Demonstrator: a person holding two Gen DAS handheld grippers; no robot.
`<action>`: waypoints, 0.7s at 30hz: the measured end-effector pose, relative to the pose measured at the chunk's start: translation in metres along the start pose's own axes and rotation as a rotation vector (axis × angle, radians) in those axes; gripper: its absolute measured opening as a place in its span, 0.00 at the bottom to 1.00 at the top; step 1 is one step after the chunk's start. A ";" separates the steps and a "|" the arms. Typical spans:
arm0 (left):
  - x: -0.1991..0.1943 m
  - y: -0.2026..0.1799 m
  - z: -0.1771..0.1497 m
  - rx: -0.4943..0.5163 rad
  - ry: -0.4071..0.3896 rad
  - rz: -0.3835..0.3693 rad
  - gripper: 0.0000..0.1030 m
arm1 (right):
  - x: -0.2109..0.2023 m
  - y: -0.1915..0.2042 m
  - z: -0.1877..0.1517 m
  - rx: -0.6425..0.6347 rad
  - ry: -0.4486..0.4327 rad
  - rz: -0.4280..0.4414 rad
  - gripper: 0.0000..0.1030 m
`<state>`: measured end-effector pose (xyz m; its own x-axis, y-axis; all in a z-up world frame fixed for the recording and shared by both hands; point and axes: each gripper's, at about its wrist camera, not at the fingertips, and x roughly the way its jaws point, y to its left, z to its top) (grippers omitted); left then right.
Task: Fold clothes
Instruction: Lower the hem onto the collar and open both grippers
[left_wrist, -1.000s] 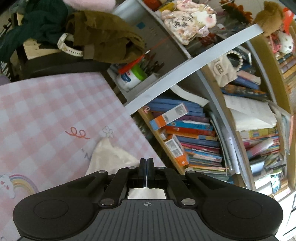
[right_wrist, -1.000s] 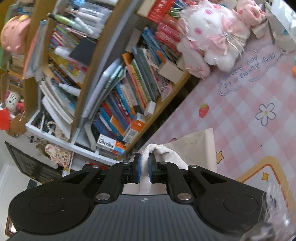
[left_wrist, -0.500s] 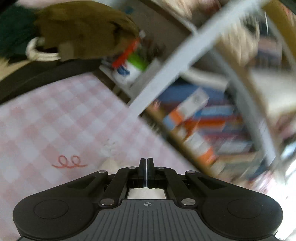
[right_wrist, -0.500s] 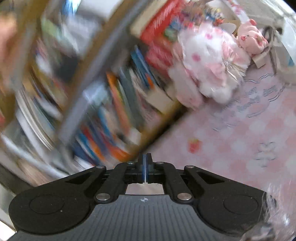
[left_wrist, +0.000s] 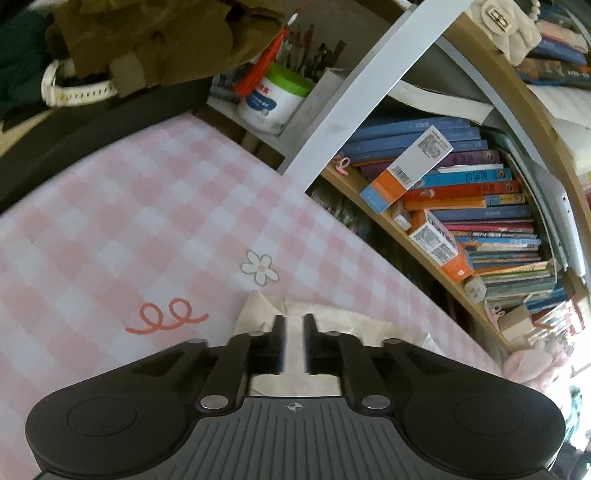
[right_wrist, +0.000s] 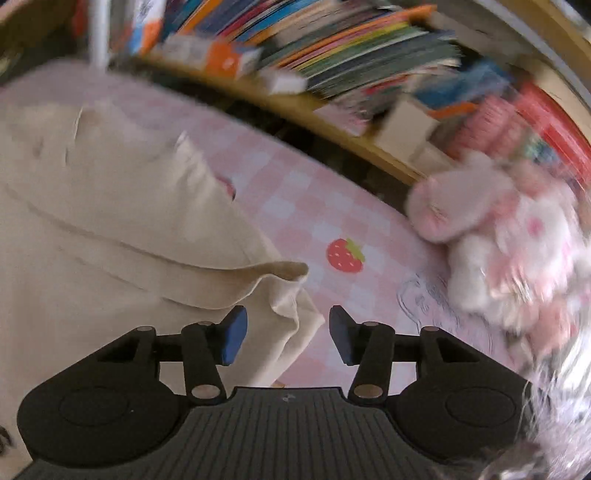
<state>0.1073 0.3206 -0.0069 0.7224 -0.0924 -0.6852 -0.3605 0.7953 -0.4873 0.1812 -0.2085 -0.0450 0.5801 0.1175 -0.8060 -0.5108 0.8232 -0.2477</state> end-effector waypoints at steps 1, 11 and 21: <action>-0.003 -0.002 0.002 0.023 -0.008 0.013 0.40 | 0.005 -0.003 0.002 0.010 0.005 0.015 0.45; -0.009 -0.028 -0.022 0.633 0.035 0.224 0.59 | 0.012 -0.041 0.002 0.350 -0.042 0.124 0.05; 0.034 -0.077 -0.105 1.338 0.101 0.241 0.70 | -0.005 -0.039 -0.006 0.445 -0.089 0.050 0.05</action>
<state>0.0980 0.1935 -0.0498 0.6564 0.1331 -0.7426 0.4140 0.7593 0.5021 0.1940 -0.2449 -0.0343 0.6240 0.1947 -0.7568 -0.2284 0.9716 0.0616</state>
